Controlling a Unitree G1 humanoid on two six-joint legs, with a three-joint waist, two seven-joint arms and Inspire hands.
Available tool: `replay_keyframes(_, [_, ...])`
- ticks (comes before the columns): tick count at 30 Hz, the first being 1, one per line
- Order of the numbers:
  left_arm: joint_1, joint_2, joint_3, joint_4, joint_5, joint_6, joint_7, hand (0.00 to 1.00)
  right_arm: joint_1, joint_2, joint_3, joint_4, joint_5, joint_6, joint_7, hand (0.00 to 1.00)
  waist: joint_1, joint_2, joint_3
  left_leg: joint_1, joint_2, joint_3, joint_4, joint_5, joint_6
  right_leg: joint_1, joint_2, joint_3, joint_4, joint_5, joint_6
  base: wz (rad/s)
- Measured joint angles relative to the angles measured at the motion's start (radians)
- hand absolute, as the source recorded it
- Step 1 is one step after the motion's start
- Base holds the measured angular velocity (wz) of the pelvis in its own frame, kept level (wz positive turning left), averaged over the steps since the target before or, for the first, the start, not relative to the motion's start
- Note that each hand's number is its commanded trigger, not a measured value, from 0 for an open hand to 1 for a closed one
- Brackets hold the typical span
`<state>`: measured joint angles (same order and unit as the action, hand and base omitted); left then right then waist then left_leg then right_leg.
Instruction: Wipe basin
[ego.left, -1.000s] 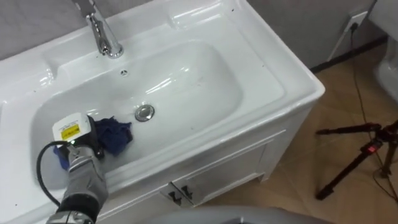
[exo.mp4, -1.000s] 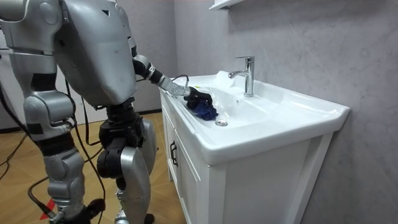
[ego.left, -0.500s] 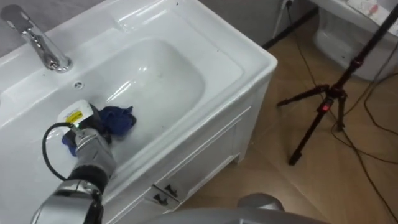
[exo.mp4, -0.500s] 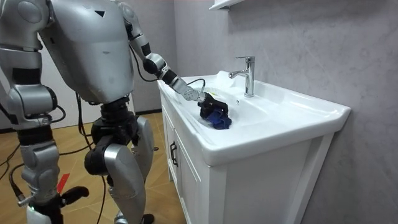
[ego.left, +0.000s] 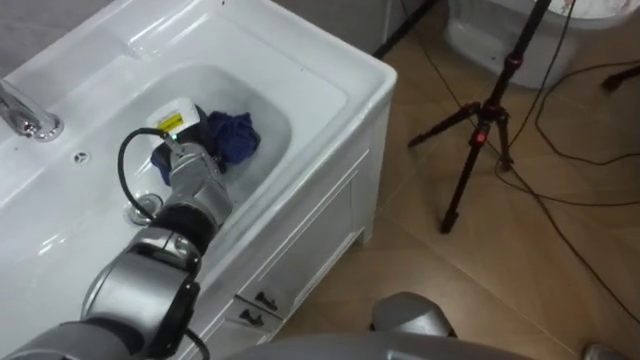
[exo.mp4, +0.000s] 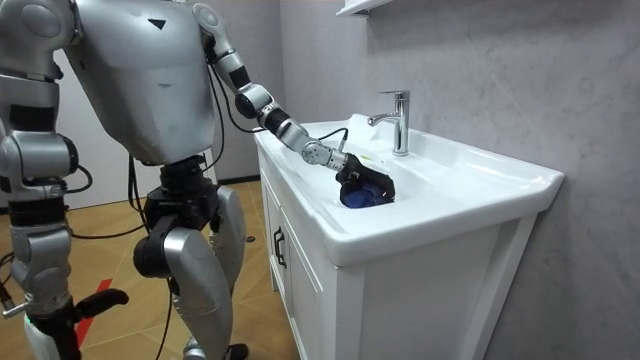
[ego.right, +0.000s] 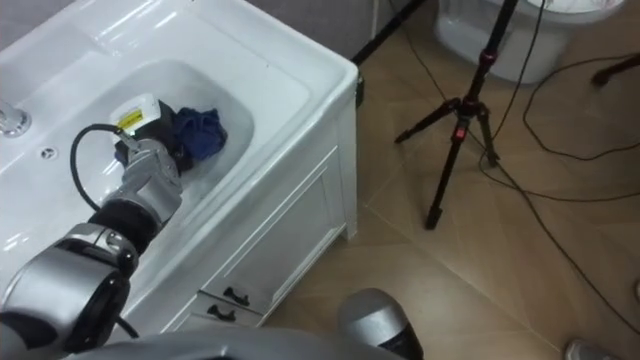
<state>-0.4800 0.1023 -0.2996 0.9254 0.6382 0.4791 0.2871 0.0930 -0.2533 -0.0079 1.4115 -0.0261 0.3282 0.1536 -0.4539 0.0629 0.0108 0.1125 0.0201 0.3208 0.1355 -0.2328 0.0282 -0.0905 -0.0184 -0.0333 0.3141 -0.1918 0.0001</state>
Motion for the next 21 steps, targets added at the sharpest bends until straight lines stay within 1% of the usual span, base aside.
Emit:
replay_keyframes(1, [-0.002,0.0,0.0,-0.011,0.0,0.001,-0.01,1.0,-0.012,0.001,0.01,0.012,-0.002,0.0,0.01,0.0,-0.001,0.0,0.0,-0.004,0.0,-0.006,0.001,0.001,0.002,0.0,0.0,-0.001,-0.007,0.003,0.001,0.25])
replay_keyframes(3, [-0.002,0.0,-0.018,-0.042,0.003,0.014,-0.028,1.0,-0.017,0.001,0.017,0.023,-0.005,0.0,0.021,0.0,-0.003,0.001,-0.0006,-0.012,-0.002,-0.017,0.003,0.001,0.003,0.0,0.0,0.001,-0.014,0.004,0.002,0.22])
replay_keyframes(5, [-0.002,0.0,-0.041,-0.102,0.004,0.039,-0.052,1.0,-0.016,0.0,0.037,0.027,-0.005,0.002,0.026,0.0,-0.003,0.01,-0.0007,-0.031,-0.001,-0.034,0.011,0.003,0.005,0.0,0.001,-0.002,-0.036,0.01,0.004,0.24])
replay_keyframes(7, [-0.002,0.0,-0.05,-0.151,0.003,0.047,-0.081,1.0,-0.017,-0.001,0.064,0.027,-0.008,0.008,0.034,0.0,-0.003,0.017,-0.0009,-0.045,-0.002,-0.048,0.015,0.004,0.006,0.001,0.002,-0.001,-0.048,0.014,0.005,0.27])
replay_keyframes(9, [-0.002,-0.001,-0.065,-0.186,0.004,0.051,-0.098,1.0,-0.028,-0.002,0.074,0.028,-0.022,0.022,0.038,0.0,-0.001,0.025,-0.0009,-0.053,-0.001,-0.049,0.017,0.004,0.006,0.003,0.001,-0.002,-0.058,0.018,0.006,0.2])
replay_keyframes(12, [-0.001,-0.001,-0.085,-0.228,0.006,0.057,-0.127,1.0,-0.046,-0.003,0.074,0.031,-0.022,0.02,0.047,0.0,-0.003,0.033,0.0002,-0.062,-0.001,-0.048,0.026,0.004,0.007,0.008,-0.001,0.006,-0.059,0.021,0.007,0.22])
replay_keyframes(13, [-0.002,-0.001,-0.098,-0.243,0.006,0.057,-0.135,1.0,-0.051,-0.003,0.074,0.031,-0.022,0.02,0.049,0.0,-0.004,0.035,0.0018,-0.066,0.0,-0.047,0.032,0.004,0.007,0.01,-0.002,0.012,-0.059,0.02,0.007,0.24])
replay_keyframes(14, [-0.001,-0.002,-0.099,-0.255,0.007,0.057,-0.146,1.0,-0.055,-0.003,0.074,0.031,-0.022,0.02,0.051,0.0,-0.004,0.038,0.0052,-0.067,0.001,-0.047,0.032,0.004,0.007,0.011,-0.001,0.029,-0.06,0.02,0.007,0.21])
replay_keyframes(15, [-0.002,-0.002,-0.099,-0.26,0.007,0.057,-0.149,1.0,-0.058,-0.003,0.075,0.031,-0.022,0.02,0.051,0.0,-0.004,0.039,0.0074,-0.067,0.001,-0.048,0.032,0.004,0.007,0.013,0.0,0.035,-0.061,0.02,0.008,0.12])
replay_keyframes(16, [-0.001,-0.002,-0.099,-0.265,0.006,0.057,-0.152,1.0,-0.062,-0.003,0.075,0.031,-0.022,0.02,0.053,0.0,-0.004,0.042,0.0118,-0.067,0.001,-0.051,0.032,0.004,0.007,0.016,0.001,0.037,-0.065,0.02,0.008,0.08])
replay_keyframes(19, [-0.002,-0.005,-0.098,-0.267,0.004,0.056,-0.152,1.0,-0.063,-0.007,0.076,0.031,-0.019,0.022,0.061,0.0,-0.004,0.05,0.0155,-0.067,0.003,-0.061,0.025,0.004,0.006,0.023,0.003,0.031,-0.076,0.02,0.008,0.09])
replay_keyframes(21, [-0.002,-0.008,-0.098,-0.267,0.011,0.056,-0.154,1.0,-0.063,-0.011,0.076,0.031,-0.019,0.022,0.068,0.0,-0.004,0.051,0.0163,-0.065,0.004,-0.066,0.024,0.004,0.006,0.031,0.004,0.028,-0.077,0.02,0.007,0.08])
